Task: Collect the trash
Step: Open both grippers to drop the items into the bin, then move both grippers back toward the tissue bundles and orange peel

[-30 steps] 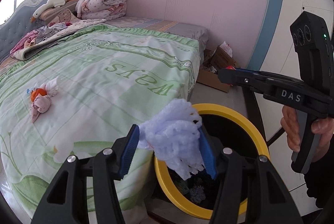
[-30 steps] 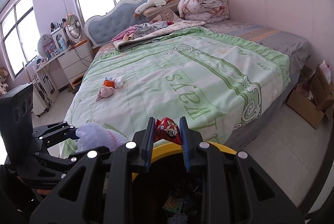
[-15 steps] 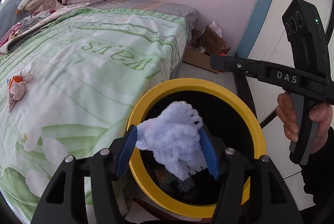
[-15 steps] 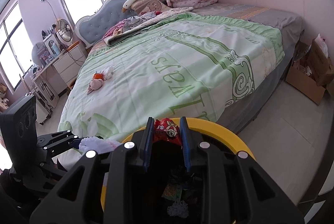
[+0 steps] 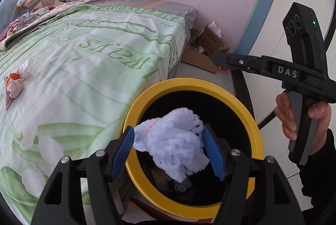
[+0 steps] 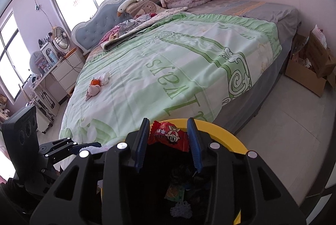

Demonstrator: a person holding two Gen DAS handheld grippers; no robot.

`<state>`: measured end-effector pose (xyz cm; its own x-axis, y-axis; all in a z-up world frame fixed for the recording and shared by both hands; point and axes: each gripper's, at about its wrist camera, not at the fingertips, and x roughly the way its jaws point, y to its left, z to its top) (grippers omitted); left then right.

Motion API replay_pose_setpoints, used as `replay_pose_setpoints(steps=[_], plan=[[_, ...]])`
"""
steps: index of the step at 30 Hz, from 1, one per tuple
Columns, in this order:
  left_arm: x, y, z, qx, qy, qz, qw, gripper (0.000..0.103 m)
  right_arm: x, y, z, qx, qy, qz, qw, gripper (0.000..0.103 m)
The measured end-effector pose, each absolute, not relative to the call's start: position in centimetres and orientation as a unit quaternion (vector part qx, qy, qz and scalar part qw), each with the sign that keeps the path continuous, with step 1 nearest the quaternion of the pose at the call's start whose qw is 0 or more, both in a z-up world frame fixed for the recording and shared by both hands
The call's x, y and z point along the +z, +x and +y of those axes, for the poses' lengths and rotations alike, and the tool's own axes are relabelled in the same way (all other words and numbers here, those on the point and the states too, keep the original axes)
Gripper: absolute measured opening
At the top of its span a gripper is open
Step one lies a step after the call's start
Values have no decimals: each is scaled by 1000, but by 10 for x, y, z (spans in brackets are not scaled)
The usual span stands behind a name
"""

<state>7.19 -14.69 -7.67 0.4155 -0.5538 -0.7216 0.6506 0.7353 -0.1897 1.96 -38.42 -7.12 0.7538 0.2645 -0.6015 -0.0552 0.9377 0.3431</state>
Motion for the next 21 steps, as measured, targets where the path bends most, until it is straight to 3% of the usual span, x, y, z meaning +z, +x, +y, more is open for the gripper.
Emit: replay_pose_setpoints(steps=[3, 5, 8, 15, 21], plan=[[-76, 72, -146, -360, 57, 403, 840, 67, -70, 19, -385, 86, 157, 340, 923, 40], [-76, 71, -145, -361, 56, 404, 839, 68, -70, 20, -387, 84, 160, 339, 923, 47], [-74, 72, -144, -362, 53, 405, 838, 71, -68, 19, -388, 83, 163, 337, 924, 48], [-68, 72, -140, -353, 44, 391, 849, 88, -61, 19, -395, 73, 168, 323, 929, 48], [-59, 79, -129, -335, 39, 375, 863, 94, -52, 18, -398, 68, 169, 302, 936, 51]])
